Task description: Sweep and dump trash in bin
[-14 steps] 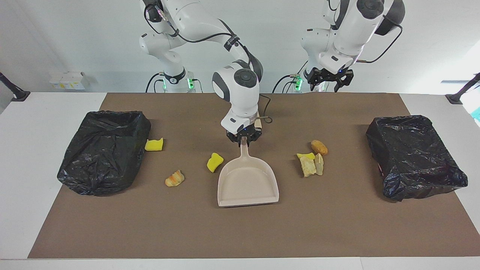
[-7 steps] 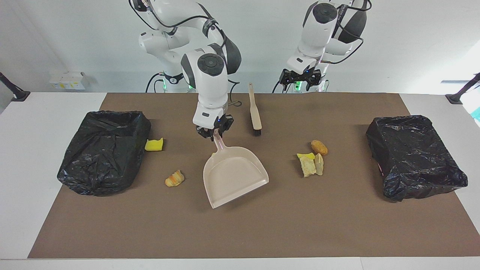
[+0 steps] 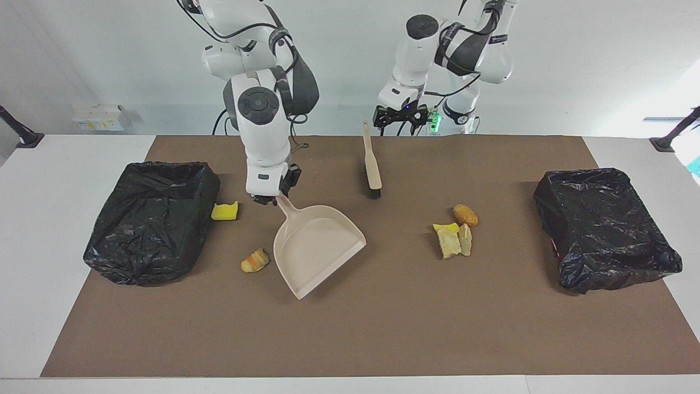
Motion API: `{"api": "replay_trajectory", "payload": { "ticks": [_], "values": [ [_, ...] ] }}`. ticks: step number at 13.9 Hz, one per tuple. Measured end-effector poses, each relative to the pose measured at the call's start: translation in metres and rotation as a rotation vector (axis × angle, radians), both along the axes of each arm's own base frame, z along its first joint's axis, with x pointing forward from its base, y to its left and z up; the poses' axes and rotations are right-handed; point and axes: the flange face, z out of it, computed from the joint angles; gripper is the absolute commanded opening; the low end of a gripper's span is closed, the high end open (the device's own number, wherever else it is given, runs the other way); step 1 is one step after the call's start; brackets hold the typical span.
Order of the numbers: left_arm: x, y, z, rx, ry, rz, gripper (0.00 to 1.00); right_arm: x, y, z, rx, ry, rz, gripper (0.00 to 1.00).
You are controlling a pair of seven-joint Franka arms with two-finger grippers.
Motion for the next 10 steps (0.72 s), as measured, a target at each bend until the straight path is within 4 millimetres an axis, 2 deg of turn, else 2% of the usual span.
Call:
{"api": "replay_trajectory", "payload": {
  "ticks": [2, 4, 7, 8, 9, 10],
  "values": [
    [-0.014, -0.034, -0.041, 0.01, 0.008, 0.033, 1.0, 0.0, -0.01, -0.003, -0.004, 0.021, 0.029, 0.0],
    [-0.031, -0.051, -0.073, 0.045, 0.034, 0.021, 1.0, -0.003, -0.014, -0.006, -0.022, 0.031, 0.051, 0.0],
    [-0.056, -0.056, -0.091, 0.059, 0.038, 0.002, 1.0, -0.004, -0.032, -0.011, -0.015, 0.049, 0.095, 0.0],
    [-0.061, -0.056, -0.094, 0.06, 0.037, 0.002, 0.91, -0.005, -0.036, -0.013, -0.014, 0.052, 0.098, 0.0],
    [-0.063, -0.055, -0.096, 0.062, 0.037, 0.003, 0.9, -0.006, -0.037, -0.014, -0.014, 0.053, 0.1, 0.0],
    [-0.064, -0.054, -0.097, 0.064, 0.038, 0.002, 0.83, -0.008, -0.037, -0.015, -0.014, 0.055, 0.101, 0.0]
  ]
}}
